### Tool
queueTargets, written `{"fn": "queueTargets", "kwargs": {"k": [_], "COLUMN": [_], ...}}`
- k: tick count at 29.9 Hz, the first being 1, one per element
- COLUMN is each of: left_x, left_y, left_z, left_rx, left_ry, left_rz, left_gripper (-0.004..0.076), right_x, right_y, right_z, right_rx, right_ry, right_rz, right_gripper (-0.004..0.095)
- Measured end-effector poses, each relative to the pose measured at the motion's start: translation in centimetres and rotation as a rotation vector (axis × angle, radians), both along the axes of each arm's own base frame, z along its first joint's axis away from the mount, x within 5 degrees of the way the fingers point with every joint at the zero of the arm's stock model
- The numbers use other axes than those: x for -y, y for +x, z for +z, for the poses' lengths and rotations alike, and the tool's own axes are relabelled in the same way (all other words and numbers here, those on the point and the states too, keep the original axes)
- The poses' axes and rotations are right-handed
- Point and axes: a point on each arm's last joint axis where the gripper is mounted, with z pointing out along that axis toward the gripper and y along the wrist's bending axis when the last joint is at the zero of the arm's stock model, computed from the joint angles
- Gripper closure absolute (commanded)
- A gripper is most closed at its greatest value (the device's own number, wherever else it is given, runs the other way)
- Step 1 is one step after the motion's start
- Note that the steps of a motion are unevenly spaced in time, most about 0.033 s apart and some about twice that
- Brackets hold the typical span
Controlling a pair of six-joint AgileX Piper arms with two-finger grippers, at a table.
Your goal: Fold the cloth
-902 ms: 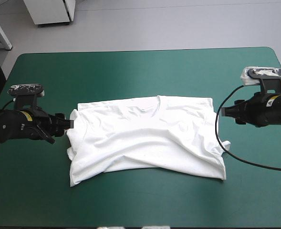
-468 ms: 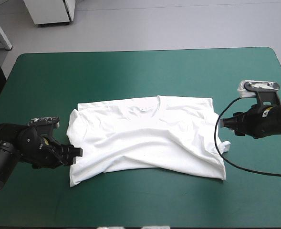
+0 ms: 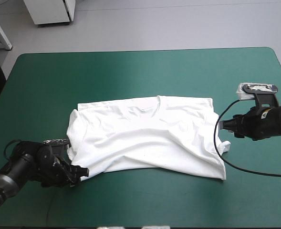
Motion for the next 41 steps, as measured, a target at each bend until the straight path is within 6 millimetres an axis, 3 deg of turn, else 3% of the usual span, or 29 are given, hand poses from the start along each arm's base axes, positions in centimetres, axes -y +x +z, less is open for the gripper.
{"fn": "queueTargets", "kwargs": {"k": [5, 8, 10, 13, 23, 28, 35, 41], "left_x": [1.2, 1.3, 1.4, 1.8, 2.2, 2.2, 2.2, 2.2], "left_y": [1.1, 1.6, 1.8, 1.9, 2.2, 2.2, 2.2, 2.2], "left_z": [-1.9, -2.4, -2.6, -2.7, -2.7, -2.7, -2.7, -2.7], "left_rx": [-0.013, -0.038, -0.049, -0.064, -0.051, -0.051, -0.051, -0.051], "left_ry": [0.041, 0.062, 0.064, 0.044, 0.006, 0.006, 0.005, 0.005], "left_rz": [-0.014, 0.006, 0.017, 0.030, 0.049, 0.049, 0.051, 0.051], "left_gripper": [0.0249, 0.0293, 0.0416, 0.0722, 0.0733, 0.0733, 0.0733, 0.0733], "right_x": [0.0, 0.0, 0.0, 0.1, -0.5, -0.7, -0.8, -0.8], "right_y": [0.0, 0.0, 0.0, 0.0, -0.6, -0.1, 2.2, 2.9], "right_z": [0.0, 0.0, 0.0, -0.8, -7.0, -9.3, -12.2, -13.4], "right_rx": [-0.001, -0.001, -0.002, -0.026, -0.210, -0.259, -0.371, -0.380], "right_ry": [0.001, 0.002, 0.003, -0.009, 0.034, 0.041, 0.024, 0.024], "right_rz": [-0.002, -0.004, -0.005, -0.007, 0.026, 0.038, 0.051, 0.036], "right_gripper": [0.0469, 0.0469, 0.0469, 0.0469, 0.0467, 0.0393, 0.0394, 0.0412]}}
